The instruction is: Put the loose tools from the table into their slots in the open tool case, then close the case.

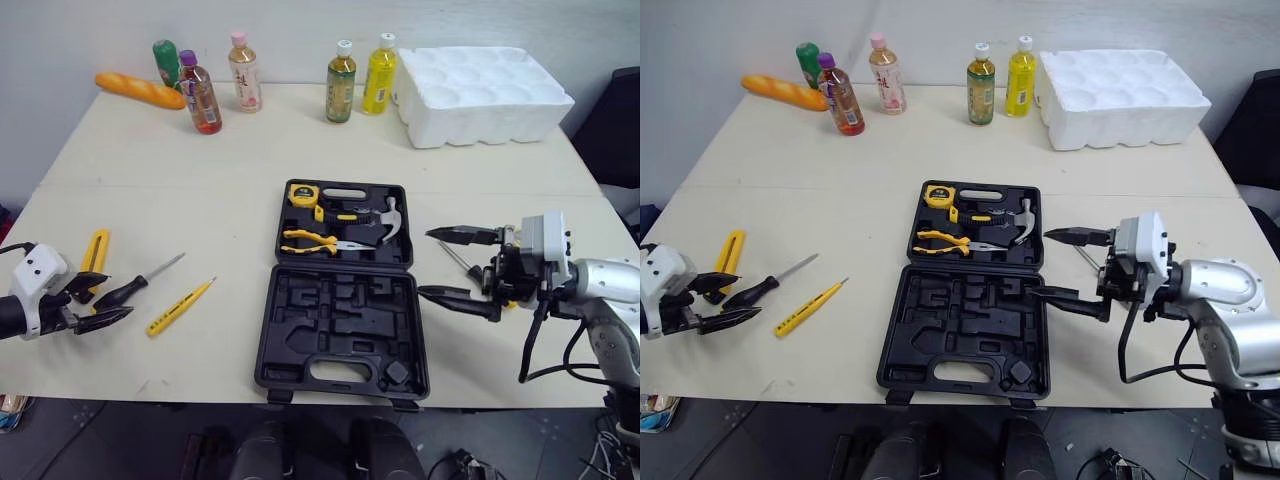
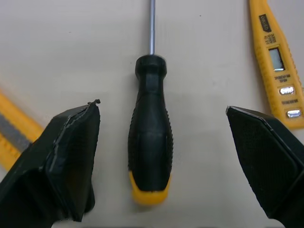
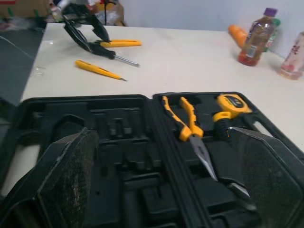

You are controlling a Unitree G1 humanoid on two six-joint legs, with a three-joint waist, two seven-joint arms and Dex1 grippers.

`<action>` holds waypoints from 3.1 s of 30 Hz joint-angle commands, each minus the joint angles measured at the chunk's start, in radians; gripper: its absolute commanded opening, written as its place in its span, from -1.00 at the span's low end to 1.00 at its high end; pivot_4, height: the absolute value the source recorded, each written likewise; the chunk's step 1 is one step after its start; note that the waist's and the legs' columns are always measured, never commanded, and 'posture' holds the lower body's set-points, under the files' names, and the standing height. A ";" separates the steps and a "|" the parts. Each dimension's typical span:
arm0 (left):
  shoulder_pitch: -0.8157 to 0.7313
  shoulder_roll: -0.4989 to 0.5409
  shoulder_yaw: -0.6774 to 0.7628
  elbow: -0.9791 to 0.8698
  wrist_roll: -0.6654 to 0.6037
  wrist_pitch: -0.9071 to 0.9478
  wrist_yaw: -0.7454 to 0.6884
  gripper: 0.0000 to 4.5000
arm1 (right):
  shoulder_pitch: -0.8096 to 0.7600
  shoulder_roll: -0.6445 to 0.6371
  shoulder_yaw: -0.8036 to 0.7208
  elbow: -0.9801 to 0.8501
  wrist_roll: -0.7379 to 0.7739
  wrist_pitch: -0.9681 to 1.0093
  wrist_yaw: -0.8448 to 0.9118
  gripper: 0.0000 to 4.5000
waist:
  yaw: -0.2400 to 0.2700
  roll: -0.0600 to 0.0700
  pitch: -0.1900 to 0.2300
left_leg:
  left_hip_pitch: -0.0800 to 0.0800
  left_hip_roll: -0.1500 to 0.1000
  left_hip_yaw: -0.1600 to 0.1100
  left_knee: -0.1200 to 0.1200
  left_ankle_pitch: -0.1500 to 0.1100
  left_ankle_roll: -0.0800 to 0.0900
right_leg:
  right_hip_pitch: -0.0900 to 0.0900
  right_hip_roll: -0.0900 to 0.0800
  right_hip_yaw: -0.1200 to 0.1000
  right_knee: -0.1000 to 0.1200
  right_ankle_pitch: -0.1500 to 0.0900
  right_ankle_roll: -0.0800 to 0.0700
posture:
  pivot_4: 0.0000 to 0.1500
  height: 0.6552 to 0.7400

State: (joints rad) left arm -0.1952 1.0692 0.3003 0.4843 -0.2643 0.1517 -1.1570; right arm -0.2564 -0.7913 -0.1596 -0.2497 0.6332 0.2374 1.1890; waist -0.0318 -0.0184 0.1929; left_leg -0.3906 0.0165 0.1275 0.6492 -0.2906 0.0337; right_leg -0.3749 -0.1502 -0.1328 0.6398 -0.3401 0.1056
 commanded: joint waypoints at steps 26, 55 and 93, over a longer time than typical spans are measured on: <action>-0.014 0.014 -0.036 -0.002 0.046 0.124 0.027 0.63 | 0.027 0.023 -0.022 0.001 -0.032 -0.091 0.009 1.00 | 0.003 0.000 0.000 | 0.000 0.000 -0.001 0.001 0.000 0.000 | 0.000 -0.001 0.001 0.002 0.000 0.000 | 1.00 1.00; -0.083 -0.035 0.005 -0.487 -0.176 0.195 -0.008 -0.54 | 0.071 -0.042 -0.090 0.090 -0.086 -0.166 0.050 1.00 | 0.006 -0.001 0.000 | -0.001 0.000 -0.003 0.002 0.000 0.000 | 0.001 -0.001 0.003 0.000 0.000 0.000 | 1.00 1.00; -0.775 -0.425 -0.825 -0.557 0.398 0.378 -0.028 -0.54 | 0.234 -0.062 -0.127 0.052 -0.124 -0.148 -0.014 1.00 | 0.052 -0.001 0.001 | -0.012 -0.002 -0.009 0.017 -0.001 0.006 | 0.000 0.005 -0.001 0.002 0.001 0.001 | 1.00 1.00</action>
State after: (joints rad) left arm -0.9506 0.6473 -0.5356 -0.0618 0.1236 0.5262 -1.1888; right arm -0.0273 -0.8533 -0.2561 -0.1919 0.5040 0.1079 1.1737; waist 0.0202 -0.0199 0.1934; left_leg -0.4031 0.0146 0.1187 0.6661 -0.2919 0.0393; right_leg -0.3750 -0.1449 -0.1339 0.6420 -0.3395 0.1068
